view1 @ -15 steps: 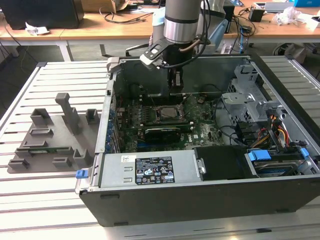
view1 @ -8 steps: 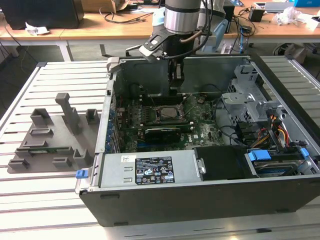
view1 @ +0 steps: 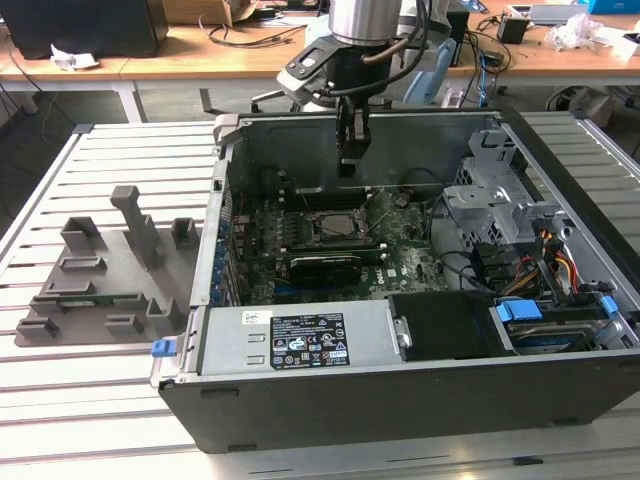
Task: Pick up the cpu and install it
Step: 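Place the cpu into insertion slot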
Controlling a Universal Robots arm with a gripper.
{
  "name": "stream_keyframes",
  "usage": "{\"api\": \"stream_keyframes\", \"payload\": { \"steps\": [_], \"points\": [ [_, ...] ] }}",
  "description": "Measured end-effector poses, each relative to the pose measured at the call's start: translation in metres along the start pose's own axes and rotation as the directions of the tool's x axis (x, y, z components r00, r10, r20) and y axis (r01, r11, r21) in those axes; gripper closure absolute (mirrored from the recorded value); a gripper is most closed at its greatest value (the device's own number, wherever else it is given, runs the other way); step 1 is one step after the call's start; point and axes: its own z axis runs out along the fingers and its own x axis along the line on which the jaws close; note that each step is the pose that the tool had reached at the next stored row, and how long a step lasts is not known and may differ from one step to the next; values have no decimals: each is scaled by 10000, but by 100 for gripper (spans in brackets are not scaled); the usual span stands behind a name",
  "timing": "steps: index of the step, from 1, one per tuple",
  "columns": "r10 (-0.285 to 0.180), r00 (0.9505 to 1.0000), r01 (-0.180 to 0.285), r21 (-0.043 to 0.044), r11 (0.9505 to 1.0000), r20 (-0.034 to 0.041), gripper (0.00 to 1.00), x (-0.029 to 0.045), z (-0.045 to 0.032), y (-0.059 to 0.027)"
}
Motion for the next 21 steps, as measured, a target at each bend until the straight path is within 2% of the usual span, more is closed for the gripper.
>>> {"api": "stream_keyframes", "payload": {
  "steps": [9,14,21],
  "points": [
    [0,10000,0,-1,10000,-2,89,-16,-220,-12],
    [0,10000,0,0,10000,0,89,-21,-284,-16],
    [0,10000,0,-1,10000,-2,89,-21,-289,-16]
  ]
}}
